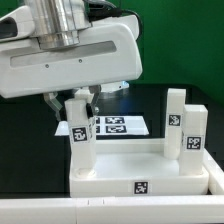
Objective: Assemble desk
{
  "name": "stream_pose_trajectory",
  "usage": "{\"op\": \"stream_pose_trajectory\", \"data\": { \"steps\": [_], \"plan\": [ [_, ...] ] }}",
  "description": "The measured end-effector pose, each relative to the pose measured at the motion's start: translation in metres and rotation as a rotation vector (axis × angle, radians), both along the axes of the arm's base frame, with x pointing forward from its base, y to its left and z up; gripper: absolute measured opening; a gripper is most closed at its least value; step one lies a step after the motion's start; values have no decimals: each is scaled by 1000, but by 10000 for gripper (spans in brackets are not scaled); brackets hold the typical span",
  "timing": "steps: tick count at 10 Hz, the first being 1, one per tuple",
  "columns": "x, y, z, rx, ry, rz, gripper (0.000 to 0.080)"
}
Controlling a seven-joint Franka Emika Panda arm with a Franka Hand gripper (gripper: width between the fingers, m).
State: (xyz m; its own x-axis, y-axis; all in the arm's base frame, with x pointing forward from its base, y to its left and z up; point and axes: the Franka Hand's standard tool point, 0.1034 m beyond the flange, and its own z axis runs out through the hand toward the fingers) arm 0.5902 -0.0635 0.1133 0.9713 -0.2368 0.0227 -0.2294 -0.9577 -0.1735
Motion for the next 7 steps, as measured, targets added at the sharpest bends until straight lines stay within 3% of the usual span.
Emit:
{"op": "stream_pose_trajectory", "data": {
  "steps": [3, 5, 7],
  "plan": [
    [16, 15, 0, 38, 50, -475, 287],
    [20, 32, -2, 112, 116, -834, 287],
    [27, 37, -3, 176, 156, -1041, 287]
  ]
}}
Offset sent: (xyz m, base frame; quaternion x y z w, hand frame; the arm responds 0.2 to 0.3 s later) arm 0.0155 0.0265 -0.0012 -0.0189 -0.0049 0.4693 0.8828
